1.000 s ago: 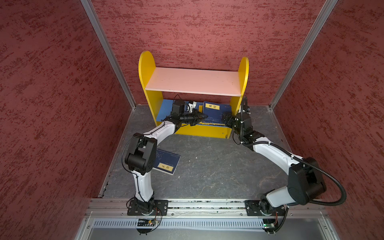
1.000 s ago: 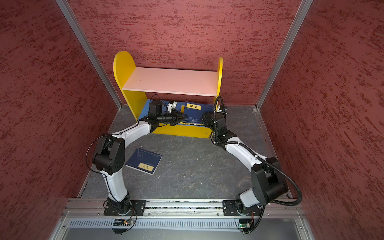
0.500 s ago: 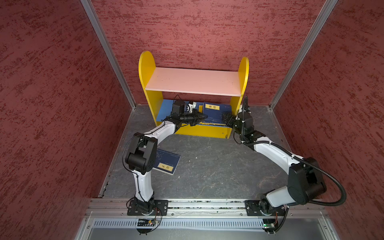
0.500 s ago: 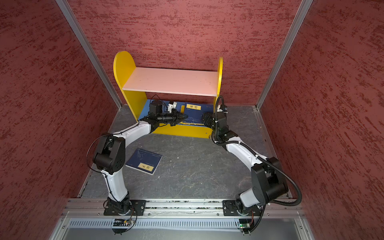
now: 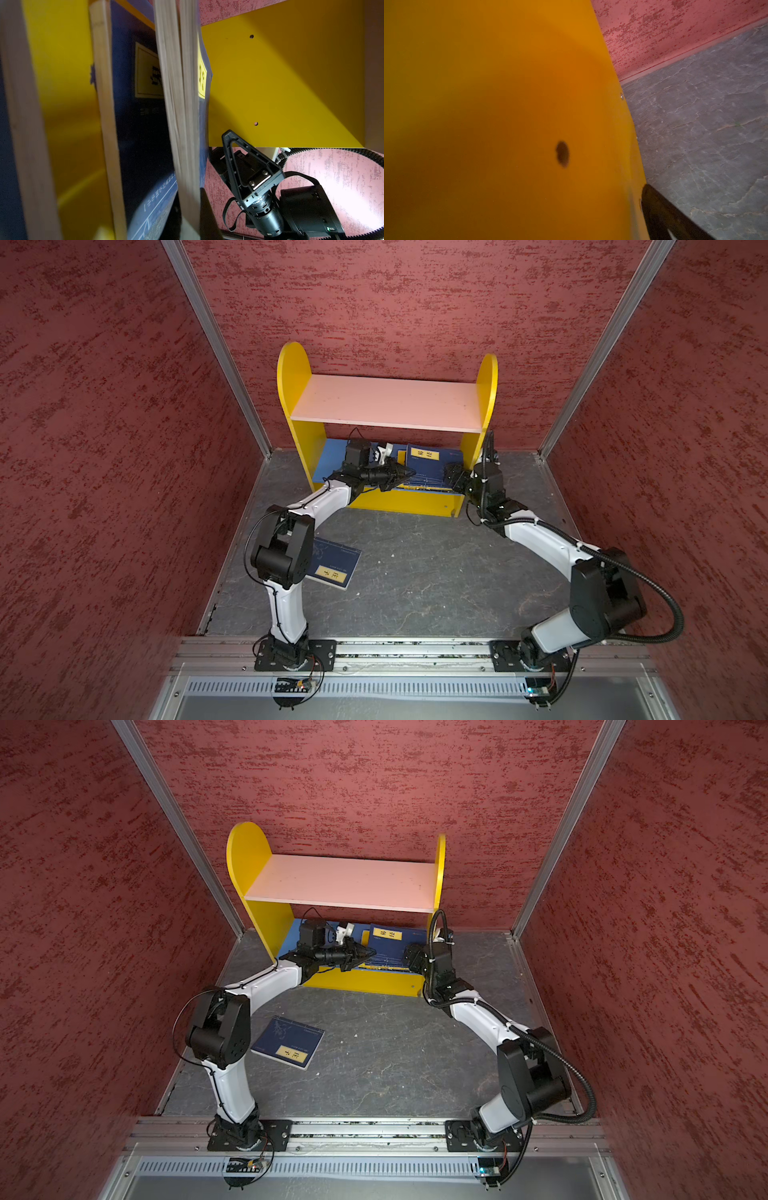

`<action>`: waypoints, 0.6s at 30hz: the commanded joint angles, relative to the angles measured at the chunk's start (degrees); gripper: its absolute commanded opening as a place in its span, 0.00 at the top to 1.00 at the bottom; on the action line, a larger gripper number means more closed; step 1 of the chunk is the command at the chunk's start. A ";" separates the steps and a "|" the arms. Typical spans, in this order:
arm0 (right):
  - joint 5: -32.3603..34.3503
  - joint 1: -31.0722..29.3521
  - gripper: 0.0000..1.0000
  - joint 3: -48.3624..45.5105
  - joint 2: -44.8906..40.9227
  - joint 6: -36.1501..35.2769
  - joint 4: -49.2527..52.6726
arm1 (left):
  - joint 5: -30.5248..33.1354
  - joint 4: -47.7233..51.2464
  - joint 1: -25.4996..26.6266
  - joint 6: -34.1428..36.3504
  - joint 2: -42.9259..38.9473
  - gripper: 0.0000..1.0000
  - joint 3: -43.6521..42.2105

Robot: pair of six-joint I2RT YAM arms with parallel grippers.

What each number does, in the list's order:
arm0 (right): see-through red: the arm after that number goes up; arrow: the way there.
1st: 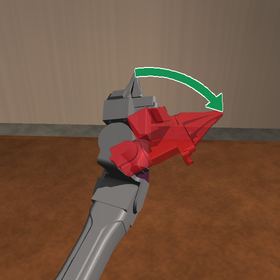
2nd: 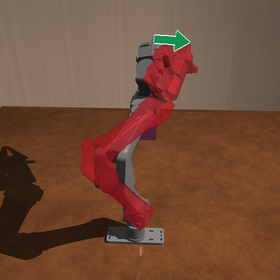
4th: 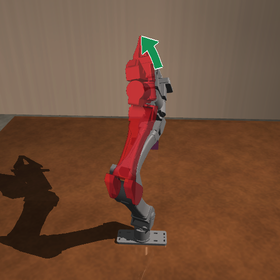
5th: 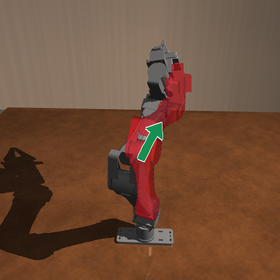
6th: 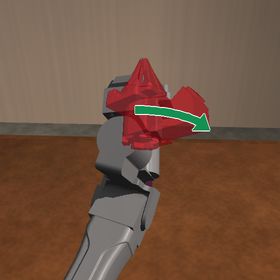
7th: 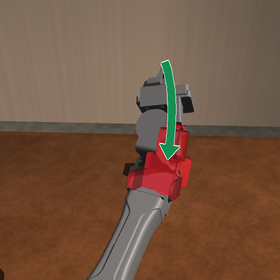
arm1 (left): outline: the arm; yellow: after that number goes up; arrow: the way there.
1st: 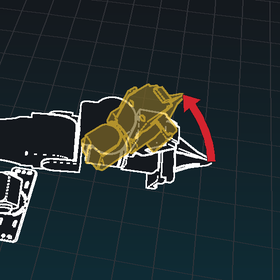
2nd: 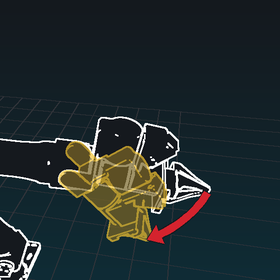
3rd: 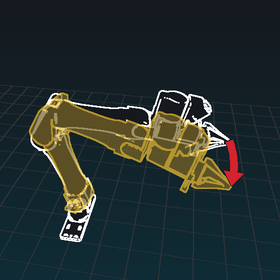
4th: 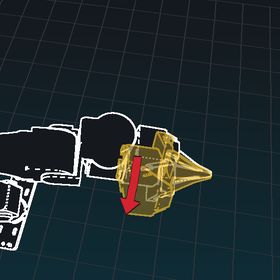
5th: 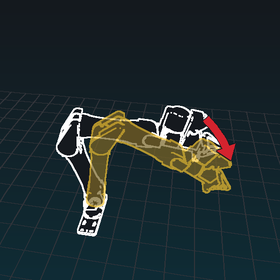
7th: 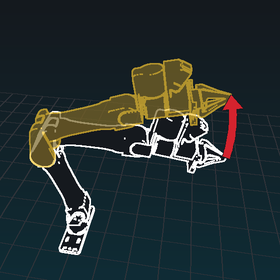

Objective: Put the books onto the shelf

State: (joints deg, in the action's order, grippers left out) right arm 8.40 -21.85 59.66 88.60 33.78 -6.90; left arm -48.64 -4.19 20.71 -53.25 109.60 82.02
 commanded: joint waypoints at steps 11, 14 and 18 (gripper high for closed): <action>1.46 -0.55 0.01 -1.11 3.07 -3.20 -3.66 | 5.04 5.66 1.66 3.86 0.77 1.00 3.36; 3.41 -0.83 0.02 -3.00 2.75 -3.19 -5.79 | 5.81 7.23 1.92 4.79 0.96 0.99 4.07; 5.76 -0.91 0.02 -4.27 3.08 -3.40 -6.46 | 6.77 9.35 2.05 5.92 0.87 0.98 4.90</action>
State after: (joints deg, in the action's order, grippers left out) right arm 12.16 -22.09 56.49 90.63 32.27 -12.10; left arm -45.63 2.94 21.41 -50.41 109.60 85.65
